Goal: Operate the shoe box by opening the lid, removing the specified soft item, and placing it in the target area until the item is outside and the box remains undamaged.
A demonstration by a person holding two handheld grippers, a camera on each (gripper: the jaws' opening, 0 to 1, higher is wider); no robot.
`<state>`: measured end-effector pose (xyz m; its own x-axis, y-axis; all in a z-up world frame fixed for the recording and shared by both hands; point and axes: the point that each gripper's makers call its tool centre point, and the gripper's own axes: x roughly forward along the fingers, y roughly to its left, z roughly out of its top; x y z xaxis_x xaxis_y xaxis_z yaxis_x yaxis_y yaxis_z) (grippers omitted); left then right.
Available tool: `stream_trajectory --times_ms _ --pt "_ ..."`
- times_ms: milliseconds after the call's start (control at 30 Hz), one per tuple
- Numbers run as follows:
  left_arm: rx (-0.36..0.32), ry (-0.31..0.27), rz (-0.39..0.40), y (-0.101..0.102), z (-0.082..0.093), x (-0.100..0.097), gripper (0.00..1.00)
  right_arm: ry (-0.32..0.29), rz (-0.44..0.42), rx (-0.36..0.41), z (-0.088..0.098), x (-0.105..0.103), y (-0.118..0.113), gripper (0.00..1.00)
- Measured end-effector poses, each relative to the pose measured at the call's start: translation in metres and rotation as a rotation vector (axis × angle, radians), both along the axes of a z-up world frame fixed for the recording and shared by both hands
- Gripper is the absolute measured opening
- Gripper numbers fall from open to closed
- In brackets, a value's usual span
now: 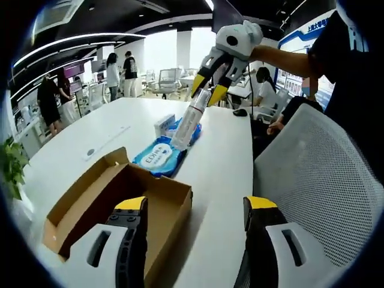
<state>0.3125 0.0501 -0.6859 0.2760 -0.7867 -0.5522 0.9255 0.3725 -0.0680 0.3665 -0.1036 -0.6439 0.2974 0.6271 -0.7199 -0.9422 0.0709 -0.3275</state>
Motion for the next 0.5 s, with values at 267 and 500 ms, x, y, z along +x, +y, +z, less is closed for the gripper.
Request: stream_trajectory --times_ms 267,500 --pt "-0.015 -0.013 0.101 0.018 0.005 -0.003 0.81 -0.017 0.016 -0.058 0.003 0.027 -0.010 0.15" --pt "-0.030 -0.046 0.169 0.030 0.014 -0.009 0.88 -0.027 0.017 -0.112 0.000 0.053 -0.021 0.15"
